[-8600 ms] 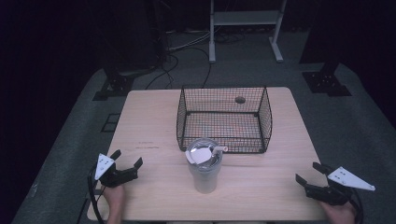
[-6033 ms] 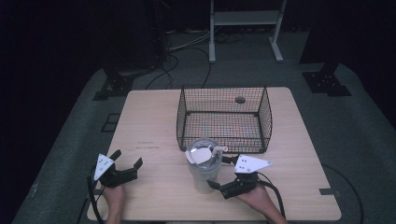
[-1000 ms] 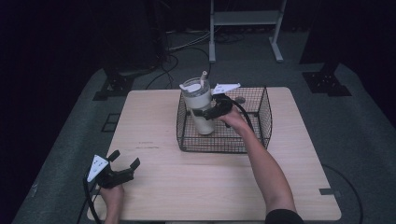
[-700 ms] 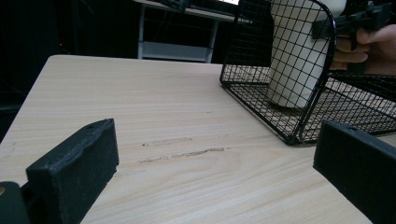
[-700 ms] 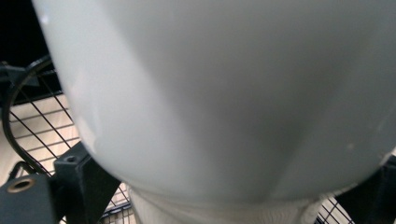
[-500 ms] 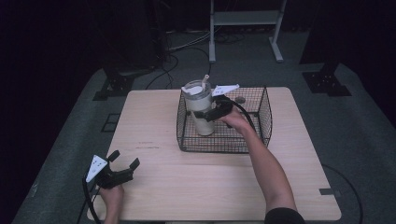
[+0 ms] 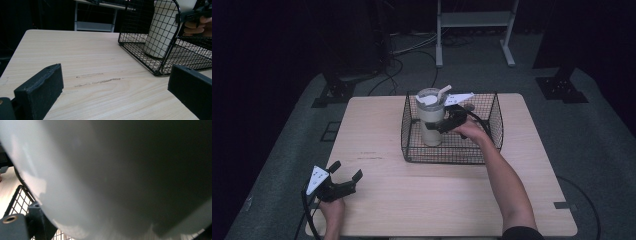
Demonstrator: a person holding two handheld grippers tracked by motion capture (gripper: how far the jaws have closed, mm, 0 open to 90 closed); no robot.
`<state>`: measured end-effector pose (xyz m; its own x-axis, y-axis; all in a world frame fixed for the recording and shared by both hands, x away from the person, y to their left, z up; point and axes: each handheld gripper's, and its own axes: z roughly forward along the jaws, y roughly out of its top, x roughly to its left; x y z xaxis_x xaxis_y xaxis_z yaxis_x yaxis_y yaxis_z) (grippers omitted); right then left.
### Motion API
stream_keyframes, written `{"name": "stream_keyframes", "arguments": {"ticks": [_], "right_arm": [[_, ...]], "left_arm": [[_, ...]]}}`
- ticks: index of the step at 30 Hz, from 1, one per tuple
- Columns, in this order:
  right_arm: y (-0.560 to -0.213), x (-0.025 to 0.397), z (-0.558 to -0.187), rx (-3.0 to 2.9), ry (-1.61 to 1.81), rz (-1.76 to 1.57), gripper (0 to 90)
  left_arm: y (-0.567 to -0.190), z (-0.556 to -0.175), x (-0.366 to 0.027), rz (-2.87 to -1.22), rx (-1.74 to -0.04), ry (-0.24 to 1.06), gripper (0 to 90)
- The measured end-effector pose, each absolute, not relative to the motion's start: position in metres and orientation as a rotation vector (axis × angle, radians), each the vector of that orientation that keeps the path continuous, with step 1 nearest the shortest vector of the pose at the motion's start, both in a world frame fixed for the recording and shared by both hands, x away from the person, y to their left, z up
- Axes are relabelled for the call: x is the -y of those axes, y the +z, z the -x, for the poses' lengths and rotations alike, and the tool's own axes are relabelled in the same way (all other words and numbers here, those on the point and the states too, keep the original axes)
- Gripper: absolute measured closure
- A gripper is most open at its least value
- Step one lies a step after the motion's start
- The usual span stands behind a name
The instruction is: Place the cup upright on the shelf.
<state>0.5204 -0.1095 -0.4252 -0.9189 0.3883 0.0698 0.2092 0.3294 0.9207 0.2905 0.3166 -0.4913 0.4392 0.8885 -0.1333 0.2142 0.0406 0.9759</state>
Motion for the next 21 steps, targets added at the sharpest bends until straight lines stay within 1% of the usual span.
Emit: {"name": "stream_keyframes", "arguments": {"ticks": [21], "right_arm": [[-0.4255, 0.1112, -0.5124, -2.413, 1.617, -0.537, 6.5]], "left_arm": [[-0.4913, -0.2902, -0.3154, -1.474, -1.026, 0.700, 0.0]]}}
